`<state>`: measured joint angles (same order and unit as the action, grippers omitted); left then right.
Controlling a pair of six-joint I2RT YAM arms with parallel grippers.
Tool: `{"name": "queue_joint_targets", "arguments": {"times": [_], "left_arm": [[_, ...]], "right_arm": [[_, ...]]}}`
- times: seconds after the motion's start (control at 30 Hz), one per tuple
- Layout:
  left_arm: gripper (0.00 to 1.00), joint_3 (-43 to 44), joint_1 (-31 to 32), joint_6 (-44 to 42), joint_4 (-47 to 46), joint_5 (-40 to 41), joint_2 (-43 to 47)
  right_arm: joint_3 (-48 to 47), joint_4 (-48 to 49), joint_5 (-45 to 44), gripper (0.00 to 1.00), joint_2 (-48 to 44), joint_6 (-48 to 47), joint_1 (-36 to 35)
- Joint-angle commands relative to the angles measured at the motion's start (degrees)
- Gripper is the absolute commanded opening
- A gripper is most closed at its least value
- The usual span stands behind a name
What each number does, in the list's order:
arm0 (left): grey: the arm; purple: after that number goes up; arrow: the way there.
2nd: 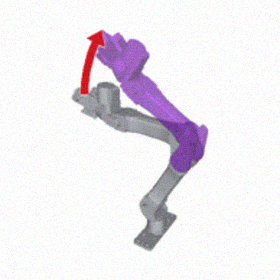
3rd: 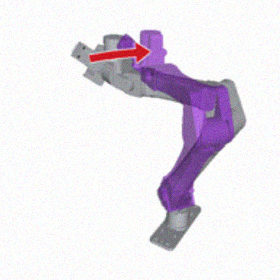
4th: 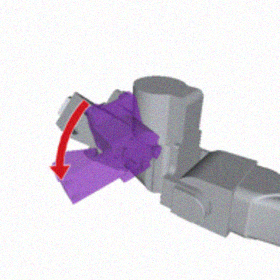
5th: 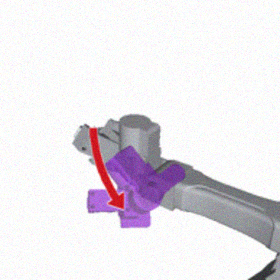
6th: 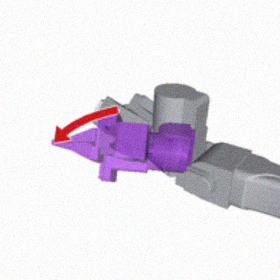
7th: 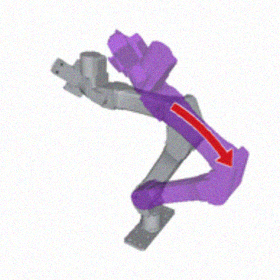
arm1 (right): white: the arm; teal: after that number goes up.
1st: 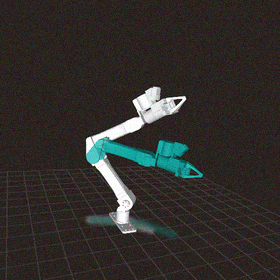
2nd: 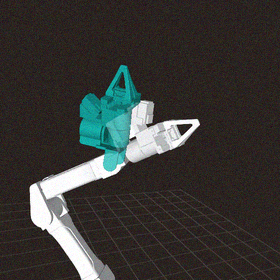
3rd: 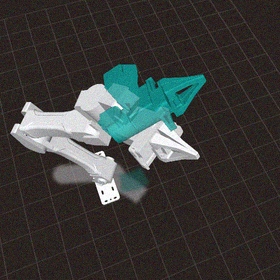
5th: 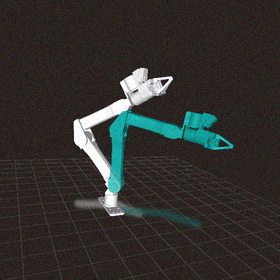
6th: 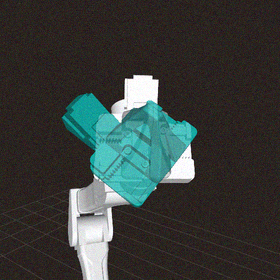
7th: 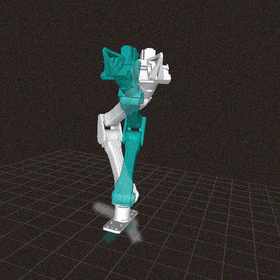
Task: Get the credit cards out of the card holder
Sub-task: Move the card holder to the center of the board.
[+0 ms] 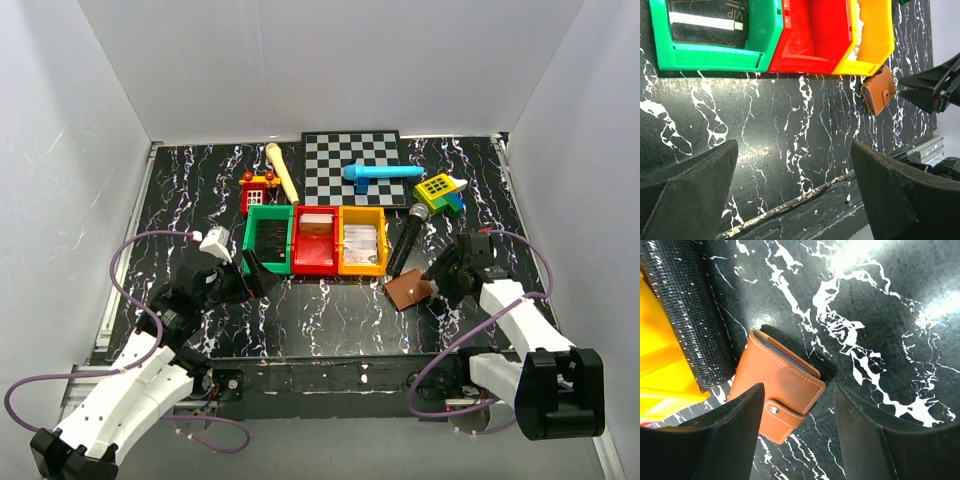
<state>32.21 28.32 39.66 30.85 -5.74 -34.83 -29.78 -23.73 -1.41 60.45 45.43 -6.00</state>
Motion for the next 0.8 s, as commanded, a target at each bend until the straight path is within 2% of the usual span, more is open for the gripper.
{"name": "queue_joint_targets", "arguments": {"times": [0.0,0.13,0.23,0.43,0.77], "left_arm": [[0.97,-0.2,0.4,0.0,0.1,0.6,-0.4],[0.97,-0.2,0.5,-0.2,0.1,0.5,-0.4],[0.97,-0.2,0.7,-0.2,0.1,0.5,-0.1],[0.97,-0.5,1.0,0.0,0.1,0.8,0.3],[0.96,-0.3,1.3,-0.1,0.2,0.9,-0.3]], "right_arm": [[-4.8,2.4,-1.7,0.61,0.3,-2.5,0.5],[-7.2,2.5,-2.2,0.43,4.8,-3.6,0.6],[-7.8,3.0,-2.6,0.37,7.4,-3.8,0.6],[-8.1,4.2,-2.0,0.34,10.9,-3.9,0.6],[-6.4,7.7,4.7,0.32,15.0,-5.5,-1.6]]}}
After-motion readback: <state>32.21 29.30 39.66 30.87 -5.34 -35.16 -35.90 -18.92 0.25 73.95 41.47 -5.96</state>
